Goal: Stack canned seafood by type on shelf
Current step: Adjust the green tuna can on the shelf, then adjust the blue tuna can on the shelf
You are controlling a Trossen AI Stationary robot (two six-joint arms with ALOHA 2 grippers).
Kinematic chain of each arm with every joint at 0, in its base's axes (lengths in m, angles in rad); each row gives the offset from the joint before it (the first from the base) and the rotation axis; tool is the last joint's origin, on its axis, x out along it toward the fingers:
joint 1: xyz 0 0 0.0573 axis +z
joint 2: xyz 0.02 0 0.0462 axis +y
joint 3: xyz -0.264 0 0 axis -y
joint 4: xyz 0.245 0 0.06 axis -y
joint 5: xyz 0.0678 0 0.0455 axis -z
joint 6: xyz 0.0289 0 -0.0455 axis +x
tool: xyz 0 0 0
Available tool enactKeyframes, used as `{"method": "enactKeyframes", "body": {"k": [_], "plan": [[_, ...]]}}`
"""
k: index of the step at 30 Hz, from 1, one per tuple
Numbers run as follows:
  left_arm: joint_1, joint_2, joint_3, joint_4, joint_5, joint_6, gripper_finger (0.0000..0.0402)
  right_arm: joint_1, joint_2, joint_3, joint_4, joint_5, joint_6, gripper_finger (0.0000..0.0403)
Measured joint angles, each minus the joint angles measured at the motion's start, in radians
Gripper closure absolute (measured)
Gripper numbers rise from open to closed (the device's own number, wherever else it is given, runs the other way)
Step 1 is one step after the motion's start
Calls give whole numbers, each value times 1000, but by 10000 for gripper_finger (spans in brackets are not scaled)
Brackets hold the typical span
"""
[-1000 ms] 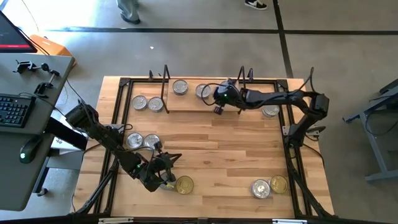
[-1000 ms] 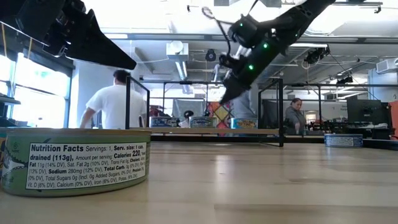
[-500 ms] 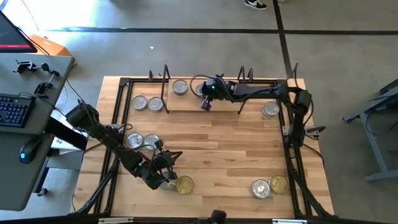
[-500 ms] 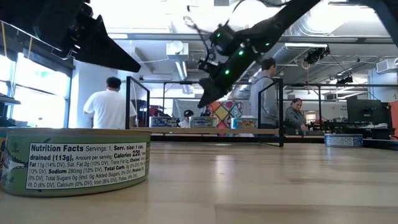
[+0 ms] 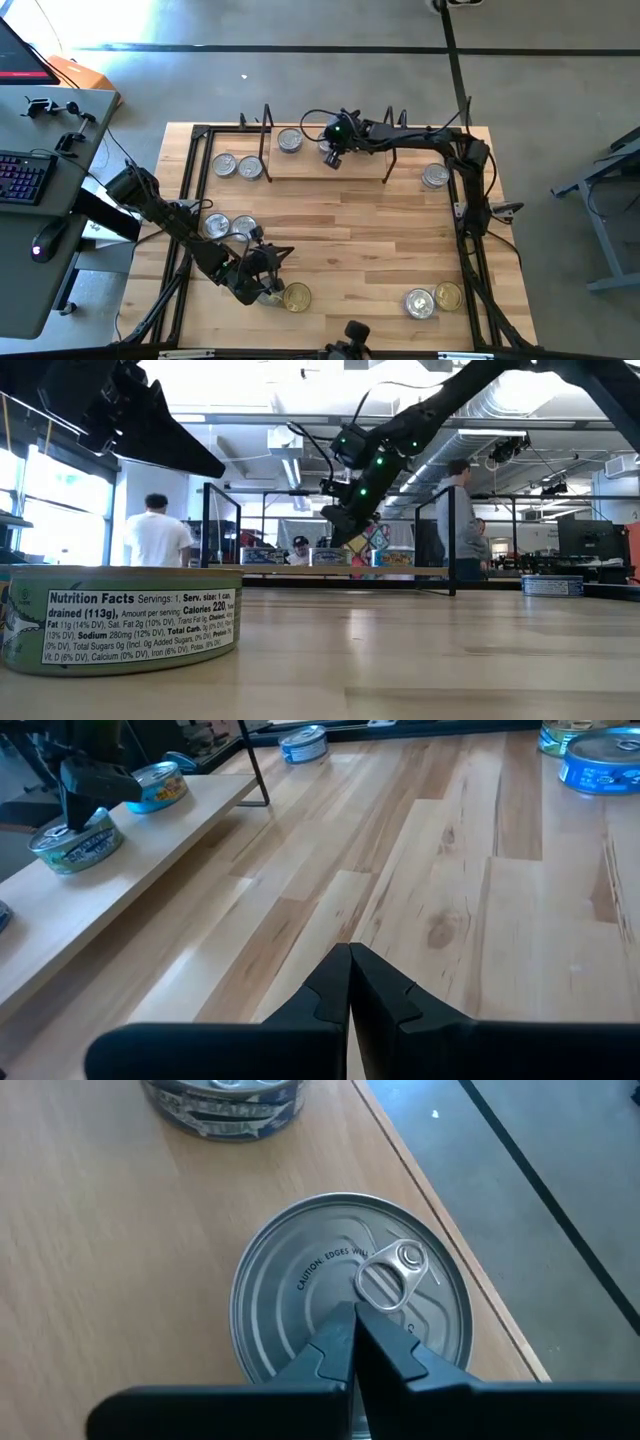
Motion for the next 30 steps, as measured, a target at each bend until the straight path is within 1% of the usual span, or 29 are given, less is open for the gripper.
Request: {"method": "enactKeyframes", "body": {"k": [10,18,23,26,30], "plan": [[0,0,0,0,0,1,402,-10,1,-2,7,-5,-1,402],[0,0,0,-1,-1,2,401,-9,1,-5,58,-5,3,403],[-1,0,0,-1,-1,4,402,23,-55,-10,80,5,27,403],[-6,-4,0,-3,-1,21,402,68,-114,-77,163,4,27,403],[2,-37,0,-6,-9,22,402,155,-214,-240,299,-4,59,403]]}}
